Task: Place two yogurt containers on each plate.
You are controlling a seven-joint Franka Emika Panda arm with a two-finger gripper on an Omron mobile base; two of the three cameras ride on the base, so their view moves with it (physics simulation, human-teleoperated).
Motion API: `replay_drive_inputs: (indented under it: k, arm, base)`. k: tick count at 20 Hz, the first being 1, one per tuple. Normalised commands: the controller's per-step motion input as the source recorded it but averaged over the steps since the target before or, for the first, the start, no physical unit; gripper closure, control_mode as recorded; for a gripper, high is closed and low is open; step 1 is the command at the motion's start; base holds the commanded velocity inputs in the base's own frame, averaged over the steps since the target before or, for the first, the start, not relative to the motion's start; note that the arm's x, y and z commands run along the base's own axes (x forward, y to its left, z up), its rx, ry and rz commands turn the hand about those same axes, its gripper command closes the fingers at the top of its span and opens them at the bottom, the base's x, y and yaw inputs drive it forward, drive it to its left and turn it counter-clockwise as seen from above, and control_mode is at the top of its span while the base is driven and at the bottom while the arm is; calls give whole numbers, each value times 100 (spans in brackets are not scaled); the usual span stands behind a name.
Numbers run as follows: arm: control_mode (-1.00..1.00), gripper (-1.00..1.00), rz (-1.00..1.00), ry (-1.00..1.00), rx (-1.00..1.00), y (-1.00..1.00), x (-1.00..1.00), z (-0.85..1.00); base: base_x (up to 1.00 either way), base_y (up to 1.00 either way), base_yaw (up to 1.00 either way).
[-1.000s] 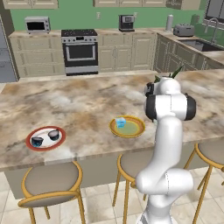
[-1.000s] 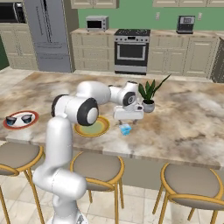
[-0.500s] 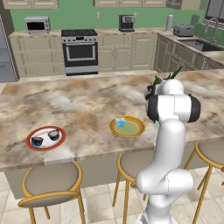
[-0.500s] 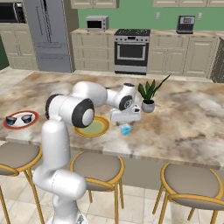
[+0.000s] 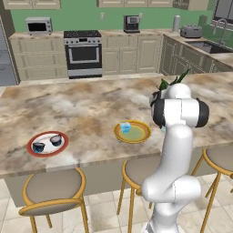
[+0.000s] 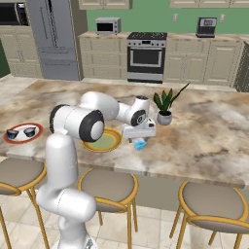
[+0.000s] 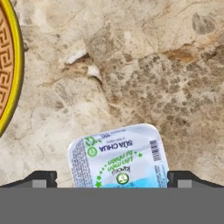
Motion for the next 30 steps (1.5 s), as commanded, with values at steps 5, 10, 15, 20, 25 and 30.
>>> replay_drive_inputs:
  k: [5, 10, 15, 20, 25, 30]
  arm:
    - [-100, -100, 0, 0, 0, 0, 4, -7]
    - [-100, -100, 0, 0, 0, -1, 4, -3]
    - [-100, -100, 0, 0, 0, 0, 0, 0]
    - [-100, -100, 0, -1, 0, 0, 0, 0]
    - [-100, -100, 0, 0, 0, 0, 0, 0]
    - [-100, -100, 0, 0, 0, 0, 1, 0]
  base:
    - [0, 0, 0]
    - [0, 0, 0]
    - [0, 0, 0]
    - [0, 0, 0]
    - [0, 0, 0]
    - [0, 0, 0]
